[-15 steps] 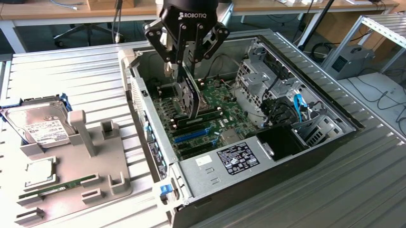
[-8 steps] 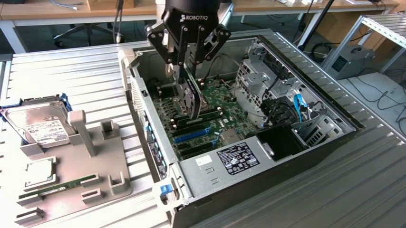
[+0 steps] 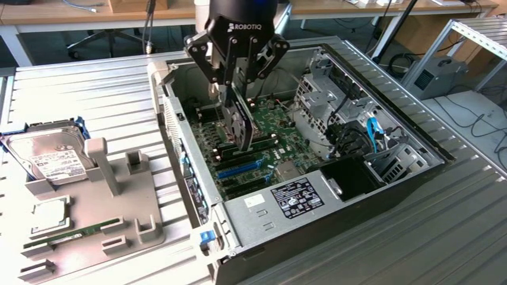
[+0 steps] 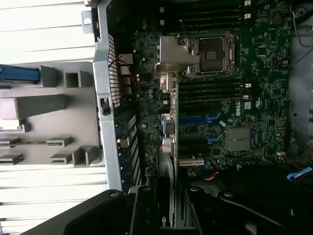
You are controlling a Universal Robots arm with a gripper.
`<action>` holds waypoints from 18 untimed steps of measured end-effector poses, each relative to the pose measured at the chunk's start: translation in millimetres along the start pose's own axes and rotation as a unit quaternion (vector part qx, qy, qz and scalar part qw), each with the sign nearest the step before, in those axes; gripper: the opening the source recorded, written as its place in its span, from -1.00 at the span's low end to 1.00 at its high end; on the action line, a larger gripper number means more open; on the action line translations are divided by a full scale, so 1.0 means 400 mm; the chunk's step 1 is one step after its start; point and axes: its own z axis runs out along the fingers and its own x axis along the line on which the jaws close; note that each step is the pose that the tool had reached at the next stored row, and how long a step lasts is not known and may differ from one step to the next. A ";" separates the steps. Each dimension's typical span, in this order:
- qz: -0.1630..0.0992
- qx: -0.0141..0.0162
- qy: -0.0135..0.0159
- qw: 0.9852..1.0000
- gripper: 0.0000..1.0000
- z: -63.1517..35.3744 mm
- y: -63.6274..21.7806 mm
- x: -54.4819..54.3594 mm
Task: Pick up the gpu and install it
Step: 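Pick up the gpu and move the gpu toward the slot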
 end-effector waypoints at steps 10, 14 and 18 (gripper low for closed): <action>0.000 0.000 0.000 1.000 -0.47 0.000 0.000 -0.001; -0.020 -0.012 -0.001 1.000 -0.47 0.000 0.000 -0.001; -0.035 -0.014 -0.002 0.999 -0.47 0.001 0.000 -0.001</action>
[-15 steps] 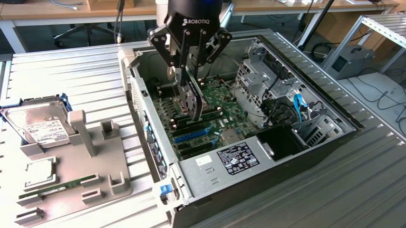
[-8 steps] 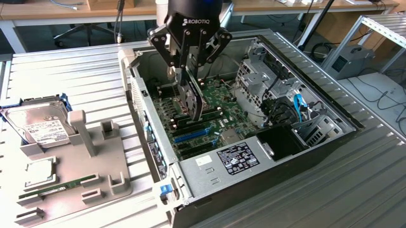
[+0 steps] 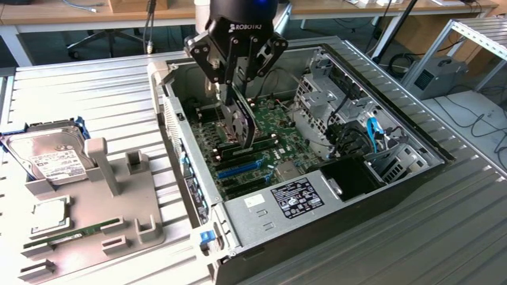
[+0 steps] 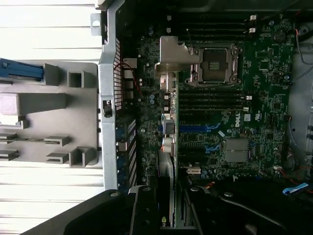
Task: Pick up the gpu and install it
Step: 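Pick up the gpu and move the gpu toward the slot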
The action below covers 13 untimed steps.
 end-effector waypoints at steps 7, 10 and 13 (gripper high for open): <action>0.002 0.000 -0.023 1.000 -0.47 0.001 0.000 0.000; 0.002 0.000 -0.023 1.000 -0.47 0.001 0.000 0.000; 0.002 -0.003 -0.023 1.000 -0.47 0.001 0.000 0.000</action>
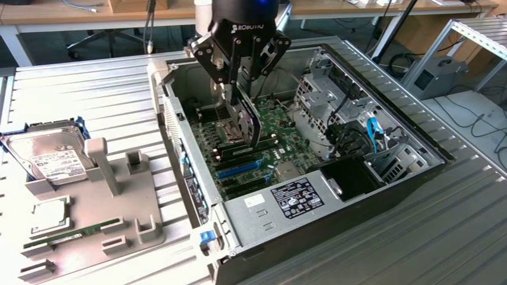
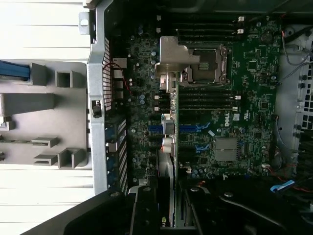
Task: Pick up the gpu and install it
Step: 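Pick up the gpu and move the gpu toward the slot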
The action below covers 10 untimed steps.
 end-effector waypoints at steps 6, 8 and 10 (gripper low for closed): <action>0.000 -0.014 0.000 1.000 -0.47 0.002 0.000 0.000; 0.000 -0.014 0.000 1.000 -0.47 0.004 0.001 0.000; 0.000 -0.014 0.000 1.000 -0.47 0.007 0.001 0.000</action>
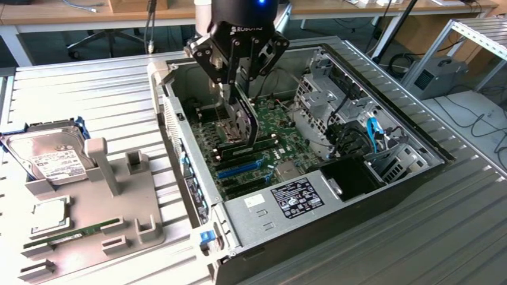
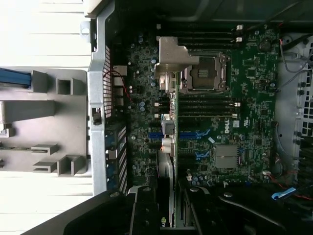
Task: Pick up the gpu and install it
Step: 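Pick up the gpu and move the gpu toward the slot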
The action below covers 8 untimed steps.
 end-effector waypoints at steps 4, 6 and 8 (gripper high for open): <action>0.000 0.000 0.000 1.000 -0.47 0.005 0.000 0.000; 0.000 0.000 0.000 1.000 -0.47 0.008 0.000 -0.001; 0.000 0.001 0.000 1.000 -0.47 0.011 0.000 -0.002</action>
